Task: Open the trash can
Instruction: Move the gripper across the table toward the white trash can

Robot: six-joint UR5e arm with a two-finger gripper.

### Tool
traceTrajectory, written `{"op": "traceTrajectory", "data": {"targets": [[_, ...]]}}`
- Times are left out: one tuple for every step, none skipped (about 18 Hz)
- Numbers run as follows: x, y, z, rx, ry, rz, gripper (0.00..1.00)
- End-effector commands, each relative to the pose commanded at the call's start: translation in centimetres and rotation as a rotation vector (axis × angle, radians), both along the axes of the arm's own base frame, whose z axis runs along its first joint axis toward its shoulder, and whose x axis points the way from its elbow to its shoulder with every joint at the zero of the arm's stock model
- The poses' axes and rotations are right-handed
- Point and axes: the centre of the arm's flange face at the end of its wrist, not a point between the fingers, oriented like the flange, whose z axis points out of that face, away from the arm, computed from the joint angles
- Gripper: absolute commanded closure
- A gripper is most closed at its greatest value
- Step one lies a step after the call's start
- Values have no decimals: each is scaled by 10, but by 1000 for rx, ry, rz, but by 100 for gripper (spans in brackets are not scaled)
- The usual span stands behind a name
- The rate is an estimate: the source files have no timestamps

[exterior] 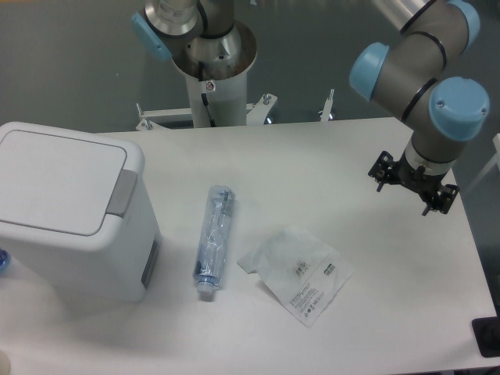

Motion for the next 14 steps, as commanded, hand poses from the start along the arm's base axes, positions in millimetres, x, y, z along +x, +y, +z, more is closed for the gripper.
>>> {"op": "traceTrajectory", "data": {"targets": [[0, 1, -1, -1, -1, -2, 0], [0, 0, 0, -1, -1, 0, 0], [0, -1, 0, 4, -3, 0, 0], [0, 0, 1, 11, -4, 0, 0], [1, 1, 3, 32, -10, 1, 0], [8, -2, -10, 36, -43, 6, 0], [14, -4, -20, 30, -61, 13, 0], [21, -6, -12, 33, -53, 20, 0], [30, -7, 0, 39, -40, 26, 0], [37, -9, 4, 43, -39, 44, 0], [42, -8, 4, 55, -45, 81, 0], [45, -5, 7, 73, -50, 139, 0], [51, 0, 13, 88, -53, 203, 0], [57, 3, 18, 99, -59, 246, 0]]}}
